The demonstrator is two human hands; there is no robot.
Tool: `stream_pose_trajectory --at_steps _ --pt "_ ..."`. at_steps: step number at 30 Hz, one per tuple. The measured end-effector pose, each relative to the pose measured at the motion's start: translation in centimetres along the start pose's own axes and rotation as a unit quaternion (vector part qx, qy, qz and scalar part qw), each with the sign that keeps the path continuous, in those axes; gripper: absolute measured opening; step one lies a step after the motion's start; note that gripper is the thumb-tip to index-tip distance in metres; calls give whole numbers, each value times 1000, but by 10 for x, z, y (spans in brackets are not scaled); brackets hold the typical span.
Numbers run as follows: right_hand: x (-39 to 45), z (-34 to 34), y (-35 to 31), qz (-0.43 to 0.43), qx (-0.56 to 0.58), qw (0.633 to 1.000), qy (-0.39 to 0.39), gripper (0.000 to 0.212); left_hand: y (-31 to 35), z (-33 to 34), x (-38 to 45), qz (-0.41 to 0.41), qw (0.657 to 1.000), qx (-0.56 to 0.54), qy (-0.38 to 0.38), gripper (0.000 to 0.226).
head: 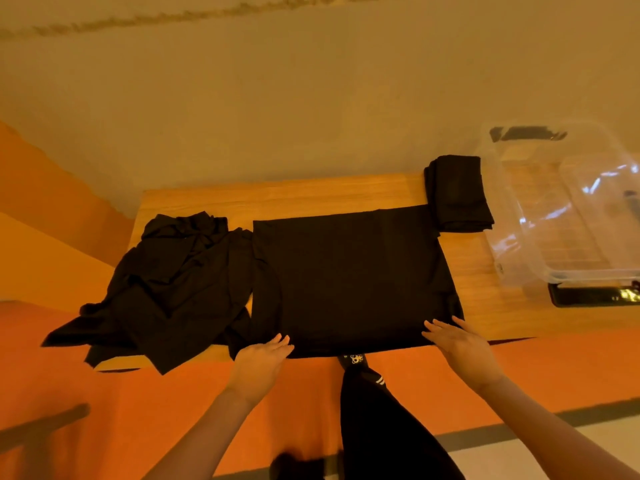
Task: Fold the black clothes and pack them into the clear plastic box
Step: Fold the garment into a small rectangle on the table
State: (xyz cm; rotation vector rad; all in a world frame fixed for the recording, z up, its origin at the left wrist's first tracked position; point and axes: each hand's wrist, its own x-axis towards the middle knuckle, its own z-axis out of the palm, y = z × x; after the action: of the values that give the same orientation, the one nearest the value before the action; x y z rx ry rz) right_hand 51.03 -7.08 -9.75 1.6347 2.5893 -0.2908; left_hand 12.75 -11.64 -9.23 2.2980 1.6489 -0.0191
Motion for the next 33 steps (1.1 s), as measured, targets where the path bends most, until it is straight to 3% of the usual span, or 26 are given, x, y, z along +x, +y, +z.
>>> stream_pose_trajectory --at_steps 3,6,11,17,24,29,33 --pt "17 -30 6 26 84 995 -56 37 -5 -34 12 -63 995 -76 -26 26" --pt "44 -54 18 85 126 979 -139 31 -20 -59 31 -113 978 -165 -61 23" --pt "97 -94 31 111 181 969 -126 29 -41 -102 70 -142 951 -272 -35 15" --pt "172 -119 53 123 176 964 -158 33 -66 -130 131 -162 943 -286 -42 8" --pt "258 -119 64 82 91 967 -222 38 -99 -126 187 -231 922 -306 -48 12" --pt "275 -97 73 116 58 967 -219 43 -110 -108 198 -313 889 -334 3 20" --pt "271 -83 77 97 59 984 -136 37 -115 -102 199 -357 853 -375 63 19"
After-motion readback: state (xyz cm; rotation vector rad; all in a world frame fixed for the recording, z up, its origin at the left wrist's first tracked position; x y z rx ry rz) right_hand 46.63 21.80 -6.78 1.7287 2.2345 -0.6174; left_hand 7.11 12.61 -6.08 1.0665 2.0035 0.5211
